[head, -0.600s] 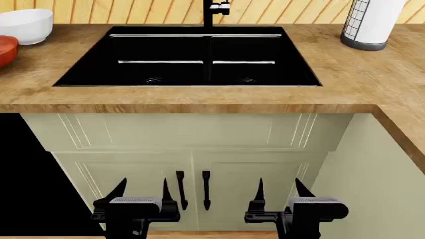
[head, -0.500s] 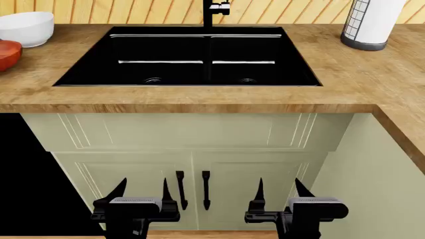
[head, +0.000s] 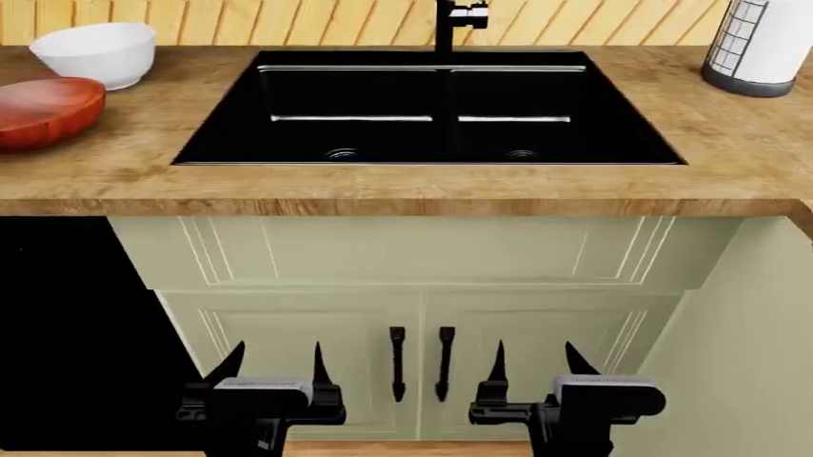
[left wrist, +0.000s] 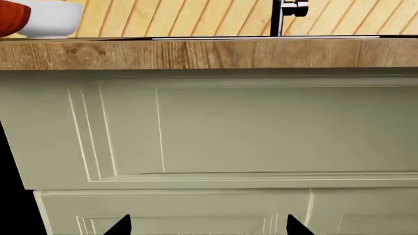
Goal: Stack the bowls in the sink.
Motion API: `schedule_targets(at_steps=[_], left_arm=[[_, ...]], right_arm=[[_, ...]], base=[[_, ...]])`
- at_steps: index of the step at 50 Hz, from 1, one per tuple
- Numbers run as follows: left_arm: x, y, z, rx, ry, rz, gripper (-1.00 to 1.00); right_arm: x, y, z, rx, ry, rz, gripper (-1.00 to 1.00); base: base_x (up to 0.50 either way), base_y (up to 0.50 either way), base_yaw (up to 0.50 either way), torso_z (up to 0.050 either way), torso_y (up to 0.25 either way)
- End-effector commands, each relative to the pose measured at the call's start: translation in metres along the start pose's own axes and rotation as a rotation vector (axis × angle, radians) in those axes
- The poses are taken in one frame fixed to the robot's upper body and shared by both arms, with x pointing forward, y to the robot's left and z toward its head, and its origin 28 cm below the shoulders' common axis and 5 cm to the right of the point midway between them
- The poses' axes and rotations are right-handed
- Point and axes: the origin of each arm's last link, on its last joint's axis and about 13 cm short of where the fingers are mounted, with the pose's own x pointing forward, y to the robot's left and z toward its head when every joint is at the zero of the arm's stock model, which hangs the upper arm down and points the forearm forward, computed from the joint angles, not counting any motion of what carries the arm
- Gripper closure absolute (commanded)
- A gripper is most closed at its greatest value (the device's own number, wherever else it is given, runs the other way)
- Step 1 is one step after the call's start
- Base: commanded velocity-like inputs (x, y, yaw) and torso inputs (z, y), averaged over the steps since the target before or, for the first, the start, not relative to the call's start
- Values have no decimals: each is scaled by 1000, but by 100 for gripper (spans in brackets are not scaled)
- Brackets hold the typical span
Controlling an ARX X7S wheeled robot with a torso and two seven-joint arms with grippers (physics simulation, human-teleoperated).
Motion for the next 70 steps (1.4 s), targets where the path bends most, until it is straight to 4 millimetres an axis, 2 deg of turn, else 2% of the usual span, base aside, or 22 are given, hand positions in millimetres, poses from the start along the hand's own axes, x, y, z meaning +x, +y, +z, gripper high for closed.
schedule_targets(at_steps=[1,70], left_arm=[[1,0,-1,2,6,-1,-100],[1,0,1,-1,13,-1,-100]], right_arm=[[1,1,-1,5,7,0,-100],[-1,1,-1,4,3,6,-100]], base=[[0,500,0,0,0],[0,500,0,0,0]])
